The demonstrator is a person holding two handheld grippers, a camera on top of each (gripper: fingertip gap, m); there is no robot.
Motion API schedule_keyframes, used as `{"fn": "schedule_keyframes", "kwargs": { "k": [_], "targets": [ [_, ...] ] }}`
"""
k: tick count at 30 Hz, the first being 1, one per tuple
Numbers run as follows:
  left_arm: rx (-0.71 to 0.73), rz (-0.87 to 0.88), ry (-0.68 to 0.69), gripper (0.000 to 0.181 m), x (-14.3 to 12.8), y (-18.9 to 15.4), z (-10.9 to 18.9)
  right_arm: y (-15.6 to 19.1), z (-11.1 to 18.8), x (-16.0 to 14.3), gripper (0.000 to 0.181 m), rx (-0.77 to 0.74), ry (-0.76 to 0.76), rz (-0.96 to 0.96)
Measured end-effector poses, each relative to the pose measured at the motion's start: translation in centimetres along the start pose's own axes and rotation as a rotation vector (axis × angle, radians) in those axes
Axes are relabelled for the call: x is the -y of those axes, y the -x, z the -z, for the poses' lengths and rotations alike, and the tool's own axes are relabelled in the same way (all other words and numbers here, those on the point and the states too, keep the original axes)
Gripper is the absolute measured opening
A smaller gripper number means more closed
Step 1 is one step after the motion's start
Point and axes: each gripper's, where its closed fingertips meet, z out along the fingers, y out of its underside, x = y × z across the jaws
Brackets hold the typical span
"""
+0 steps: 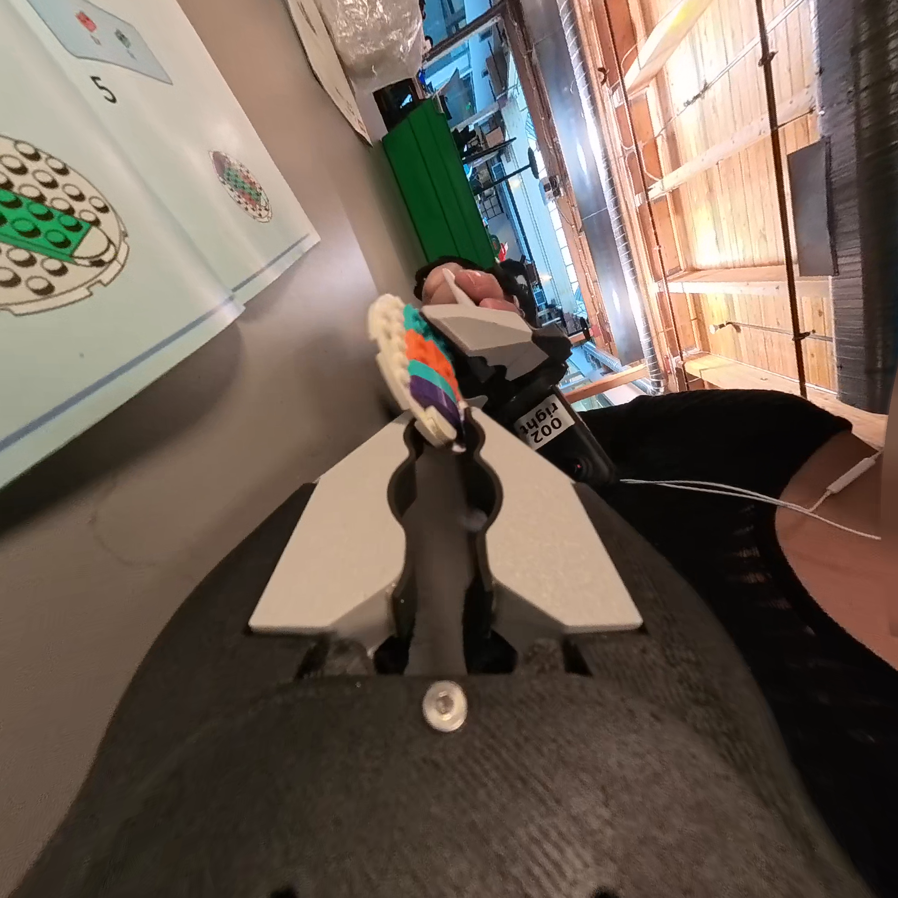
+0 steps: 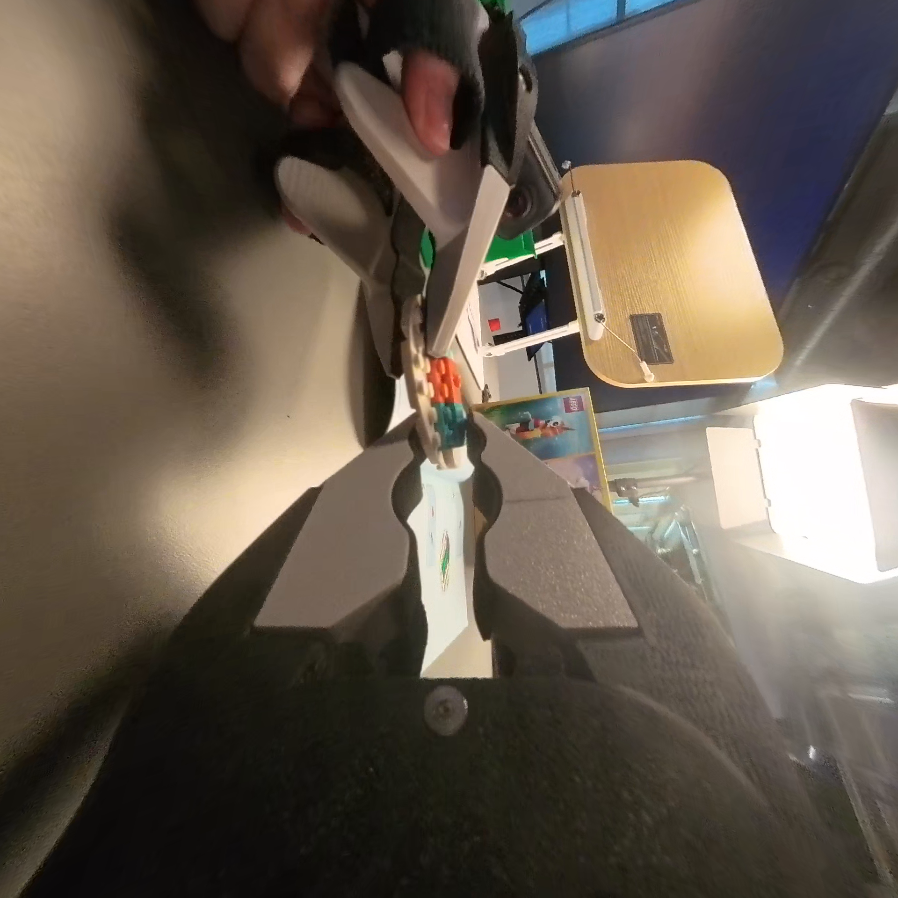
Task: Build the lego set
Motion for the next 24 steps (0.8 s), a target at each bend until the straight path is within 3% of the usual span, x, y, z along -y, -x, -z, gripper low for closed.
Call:
{"fn": "schedule_keyframes", "kwargs": {
  "k": [8,24],
  "targets": [
    [-0.056,0.039,-0.078,0.029,1.1,-0.5,0.5,-1.7,-0.1,-0.9,0.010,-0.109,0.080,0.057],
    [-0.080,0.037,-0.103,0.025,1.4,-0.9,0.8,-2.3,0.1,-1.1,0.010,-0.132,0.074,0.054]
  ]
}}
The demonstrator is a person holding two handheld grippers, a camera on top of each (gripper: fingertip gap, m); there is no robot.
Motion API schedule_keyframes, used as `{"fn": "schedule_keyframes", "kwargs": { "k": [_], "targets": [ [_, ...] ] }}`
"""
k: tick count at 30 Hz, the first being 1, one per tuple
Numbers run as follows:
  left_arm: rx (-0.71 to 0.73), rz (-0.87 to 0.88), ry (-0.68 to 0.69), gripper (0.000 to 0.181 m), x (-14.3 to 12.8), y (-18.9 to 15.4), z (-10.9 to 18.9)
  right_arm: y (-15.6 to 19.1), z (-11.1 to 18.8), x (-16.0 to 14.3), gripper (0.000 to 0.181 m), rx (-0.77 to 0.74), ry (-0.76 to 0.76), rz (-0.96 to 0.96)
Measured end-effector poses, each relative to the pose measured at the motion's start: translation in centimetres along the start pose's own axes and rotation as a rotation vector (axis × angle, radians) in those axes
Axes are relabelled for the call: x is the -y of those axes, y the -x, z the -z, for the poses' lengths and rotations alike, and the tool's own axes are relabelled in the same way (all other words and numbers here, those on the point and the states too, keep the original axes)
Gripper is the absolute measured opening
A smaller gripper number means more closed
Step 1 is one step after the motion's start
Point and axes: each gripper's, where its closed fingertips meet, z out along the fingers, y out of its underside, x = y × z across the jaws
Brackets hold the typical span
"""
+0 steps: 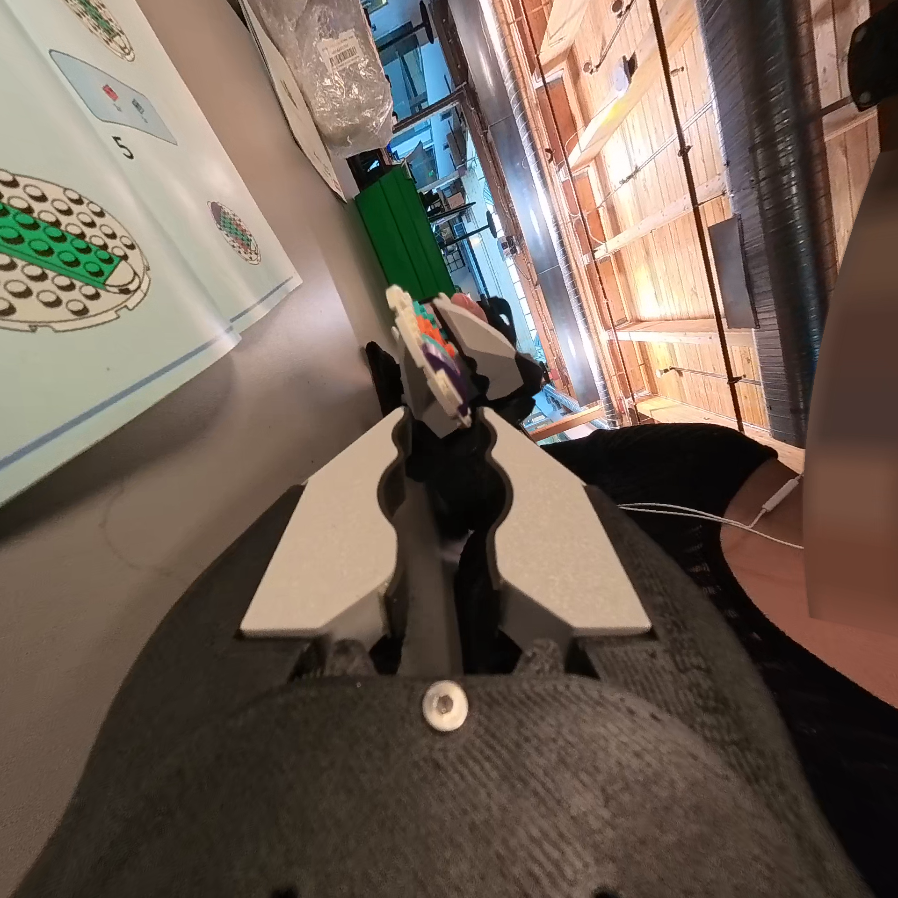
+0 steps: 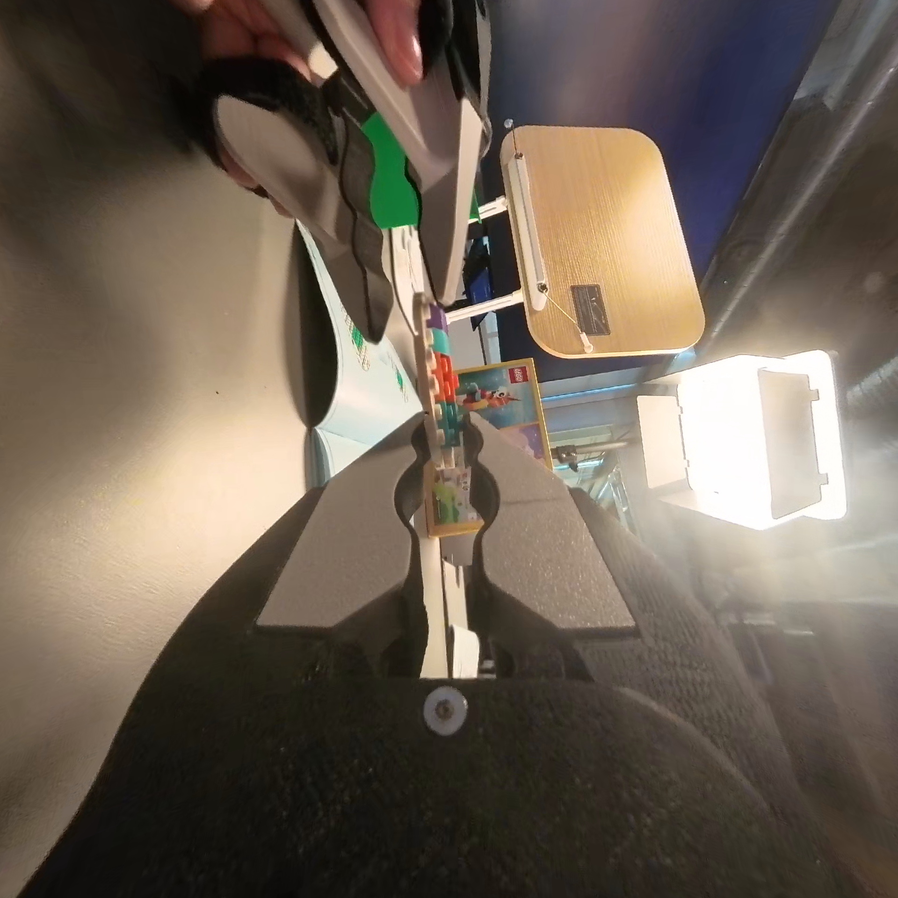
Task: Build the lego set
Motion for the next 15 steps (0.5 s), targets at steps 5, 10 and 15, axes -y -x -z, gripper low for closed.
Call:
{"fn": "schedule_keyframes", "kwargs": {
  "k": [5,10,15],
  "targets": [
    [0.000,-0.001,0.007,0.016,-0.11,-0.03,-0.03,0.40,0.03,0.85,0.009,0.013,-0.035,0.032],
    [-0.003,-0.016,0.013,0.011,-0.23,-0.20,0.00,0.57,-0.05,0.83,0.012,0.023,-0.036,0.033],
    [0.013,-0.017,0.017,0.008,-0.30,-0.02,0.00,0.80,-0.10,0.53,0.017,0.044,-0.037,0.011]
  ]
}}
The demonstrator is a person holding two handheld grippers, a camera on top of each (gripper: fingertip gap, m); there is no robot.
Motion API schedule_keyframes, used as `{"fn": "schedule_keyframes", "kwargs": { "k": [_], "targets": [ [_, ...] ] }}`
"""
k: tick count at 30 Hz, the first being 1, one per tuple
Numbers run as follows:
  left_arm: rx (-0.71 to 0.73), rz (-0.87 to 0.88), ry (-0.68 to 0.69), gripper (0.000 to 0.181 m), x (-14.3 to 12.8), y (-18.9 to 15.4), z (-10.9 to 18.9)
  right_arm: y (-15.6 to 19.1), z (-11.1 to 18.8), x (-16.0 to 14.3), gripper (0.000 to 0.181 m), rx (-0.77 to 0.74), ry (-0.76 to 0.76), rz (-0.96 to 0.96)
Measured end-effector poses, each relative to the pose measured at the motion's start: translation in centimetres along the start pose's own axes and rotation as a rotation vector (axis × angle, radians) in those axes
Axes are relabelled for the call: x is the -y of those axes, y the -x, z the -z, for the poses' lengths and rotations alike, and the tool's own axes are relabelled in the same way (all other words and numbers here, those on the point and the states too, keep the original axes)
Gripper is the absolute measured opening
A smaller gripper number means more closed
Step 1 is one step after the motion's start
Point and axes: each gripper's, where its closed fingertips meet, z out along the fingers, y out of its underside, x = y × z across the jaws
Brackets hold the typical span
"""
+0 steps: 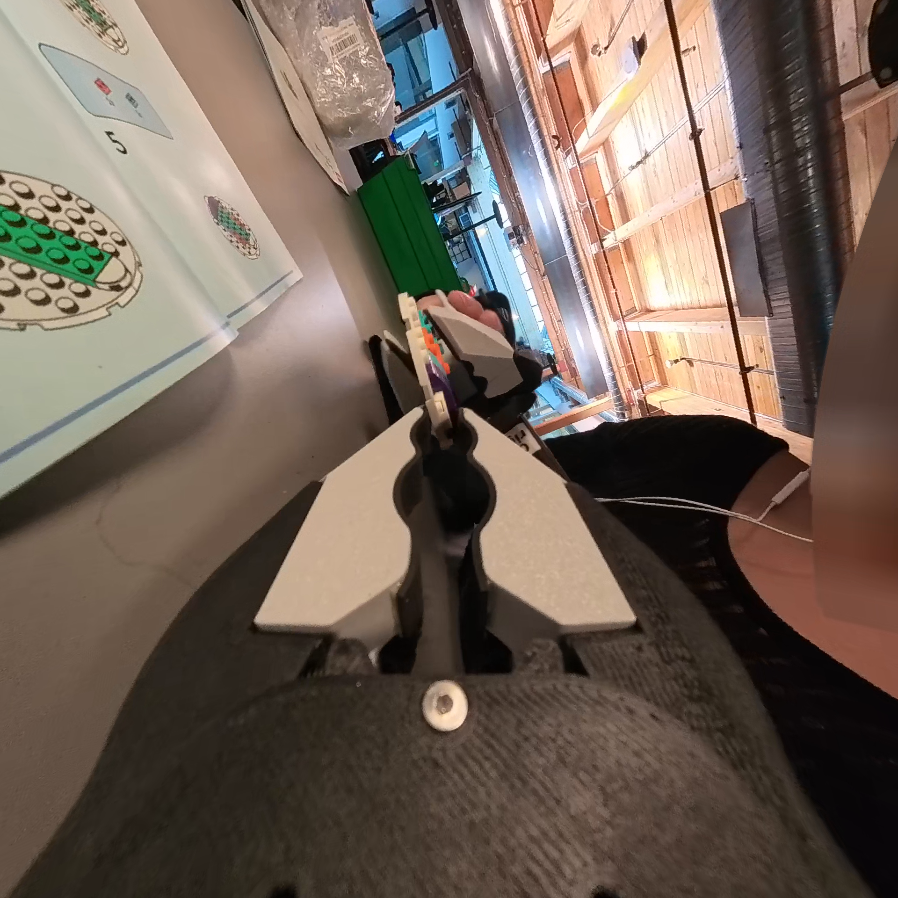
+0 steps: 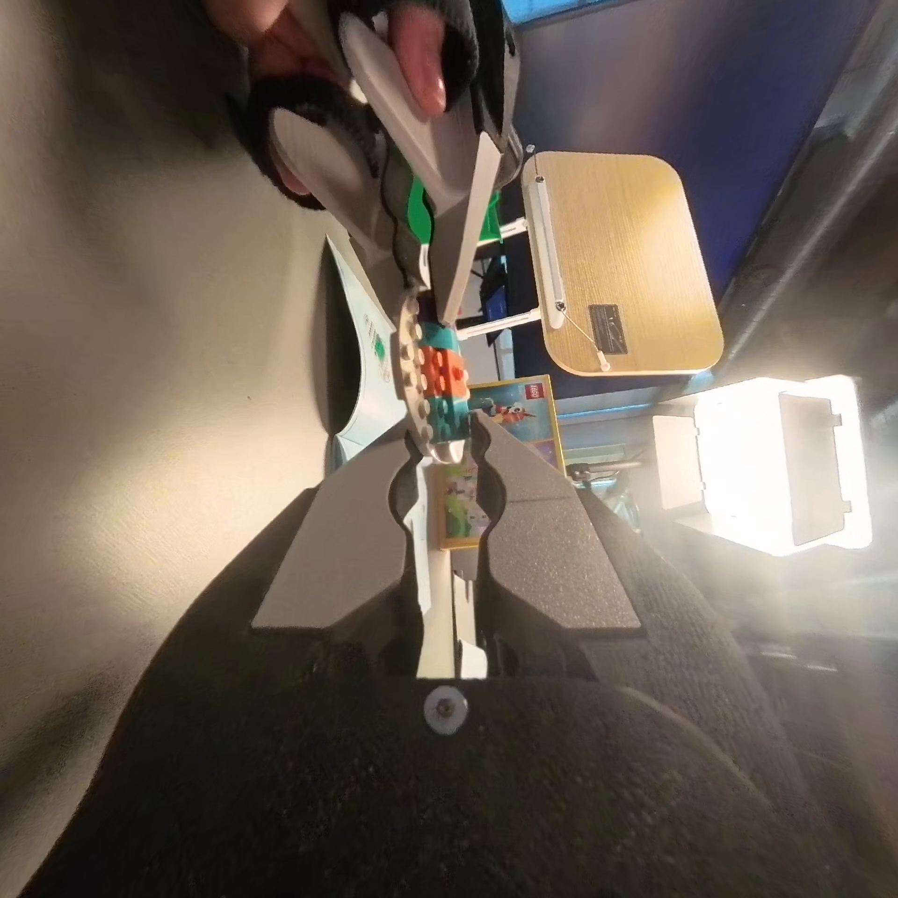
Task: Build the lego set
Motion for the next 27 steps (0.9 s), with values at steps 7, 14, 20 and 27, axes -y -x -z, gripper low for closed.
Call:
{"fn": "schedule_keyframes", "kwargs": {
  "k": [7,14,20,27],
  "targets": [
    [-0.019,0.008,-0.027,0.007,0.4,-0.2,0.3,0.5,0.5,-1.2,0.029,0.069,-0.035,-0.107],
    [-0.019,0.006,-0.024,0.008,0.4,-0.2,0.3,0.4,1.0,-3.4,0.034,0.111,-0.034,-0.250],
    [-0.016,0.007,-0.019,0.008,0.3,-0.2,0.2,0.6,0.9,-3.3,0.034,0.123,-0.038,-0.256],
    [-0.015,0.010,-0.021,0.008,0.3,-0.1,0.2,0.7,0.9,-3.3,0.032,0.124,-0.036,-0.265]
  ]
}}
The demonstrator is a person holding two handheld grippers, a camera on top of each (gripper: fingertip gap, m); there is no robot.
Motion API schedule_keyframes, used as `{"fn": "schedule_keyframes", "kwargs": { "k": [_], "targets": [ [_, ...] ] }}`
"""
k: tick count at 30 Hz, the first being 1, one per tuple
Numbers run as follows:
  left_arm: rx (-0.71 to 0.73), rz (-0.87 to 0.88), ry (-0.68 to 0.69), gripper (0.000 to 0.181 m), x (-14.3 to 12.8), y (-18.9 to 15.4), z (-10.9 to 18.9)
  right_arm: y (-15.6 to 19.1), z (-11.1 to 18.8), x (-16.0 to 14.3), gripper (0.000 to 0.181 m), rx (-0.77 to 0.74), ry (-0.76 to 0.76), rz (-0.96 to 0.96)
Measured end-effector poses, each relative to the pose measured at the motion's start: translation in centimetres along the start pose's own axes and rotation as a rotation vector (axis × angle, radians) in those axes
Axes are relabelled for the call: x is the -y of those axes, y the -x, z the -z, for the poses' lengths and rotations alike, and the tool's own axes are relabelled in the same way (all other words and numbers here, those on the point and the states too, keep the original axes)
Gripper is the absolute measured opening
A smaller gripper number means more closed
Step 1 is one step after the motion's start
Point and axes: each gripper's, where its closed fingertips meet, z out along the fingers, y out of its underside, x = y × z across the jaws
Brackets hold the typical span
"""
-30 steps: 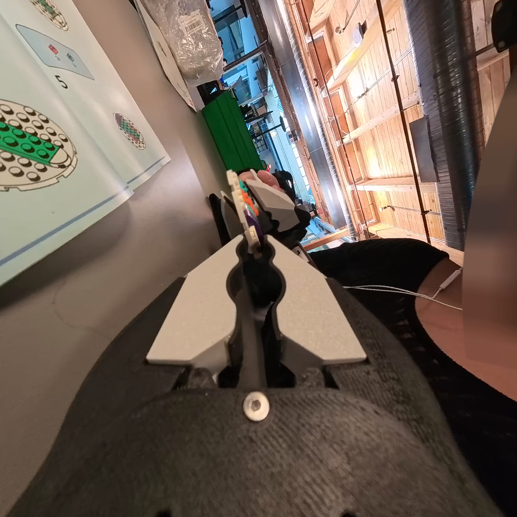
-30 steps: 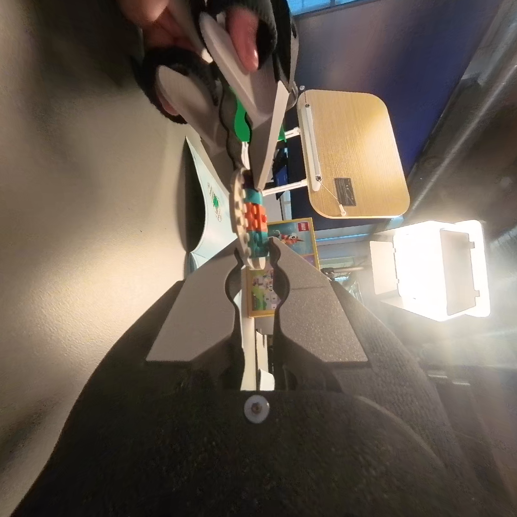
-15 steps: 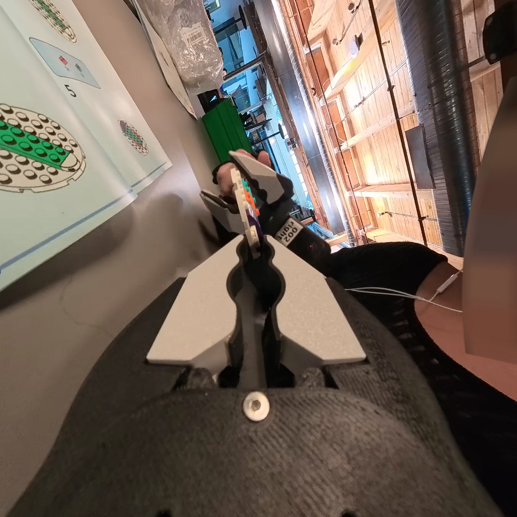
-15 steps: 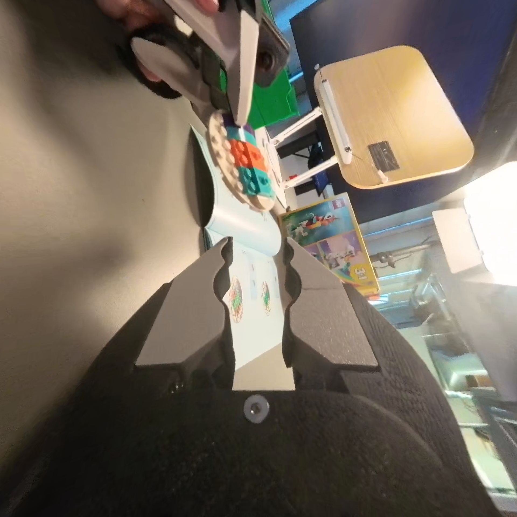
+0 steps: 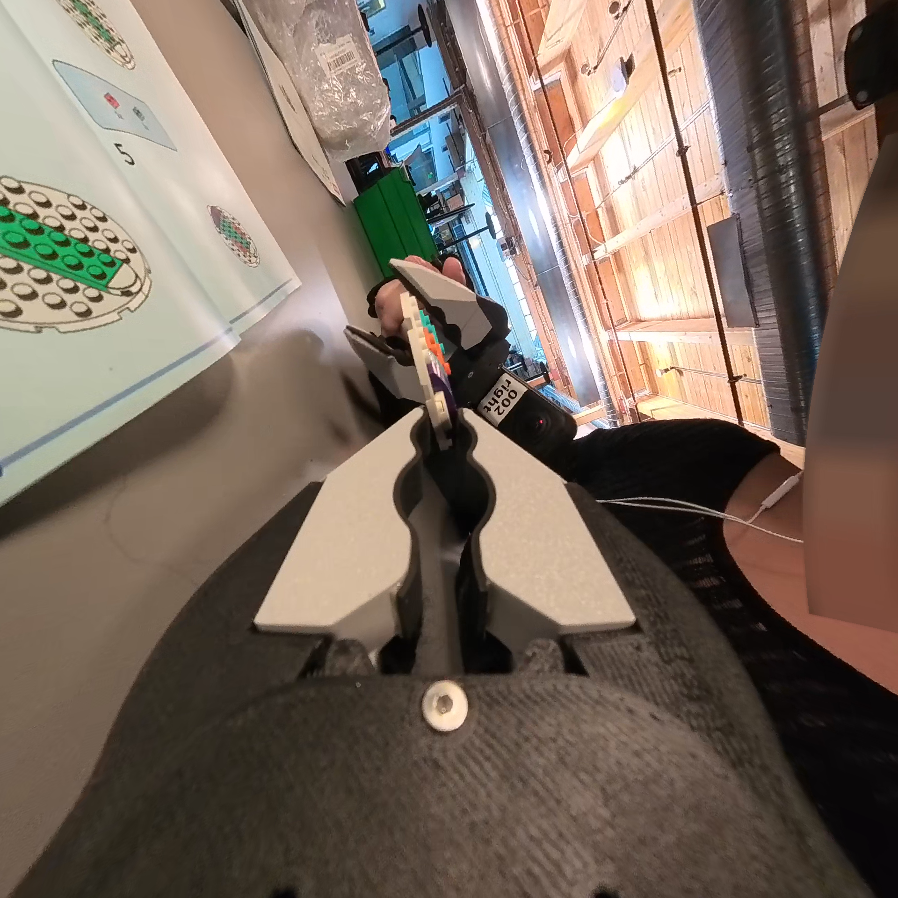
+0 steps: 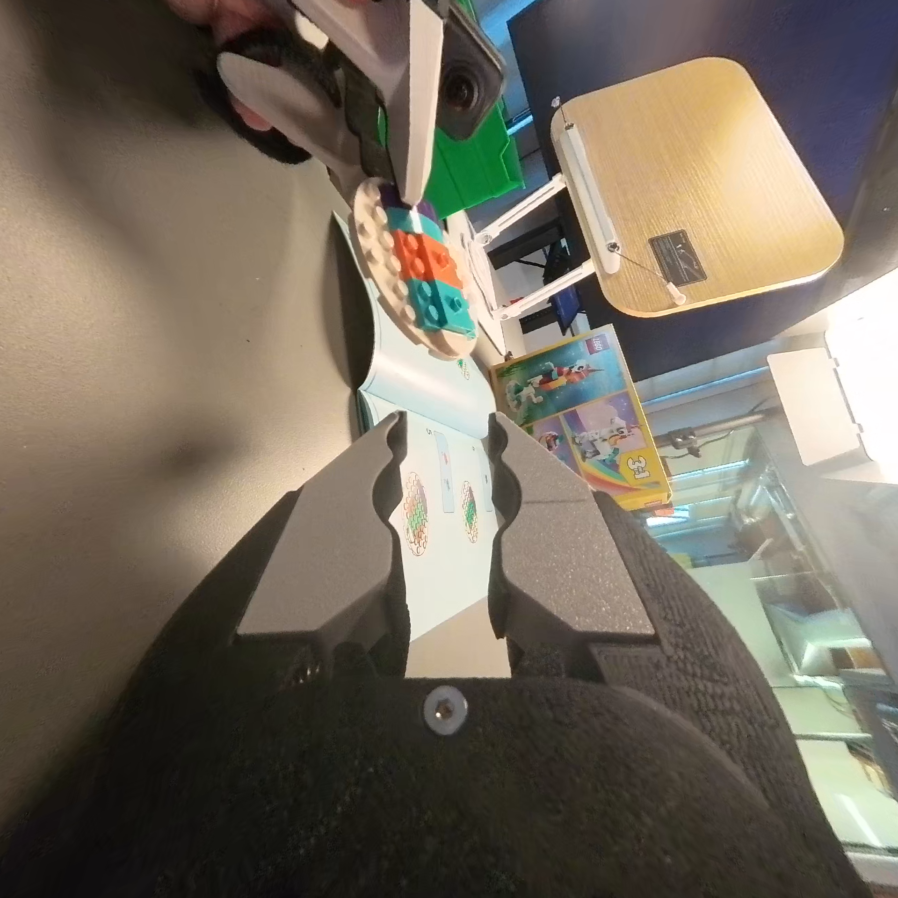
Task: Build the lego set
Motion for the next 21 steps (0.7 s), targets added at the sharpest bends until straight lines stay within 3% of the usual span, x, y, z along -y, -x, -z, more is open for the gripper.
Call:
{"fn": "schedule_keyframes", "kwargs": {
  "k": [21],
  "targets": [
    [0.013,0.001,0.009,0.008,-0.09,0.21,-0.08,0.47,0.03,0.06,0.031,0.027,-0.002,-0.020]
  ]
}}
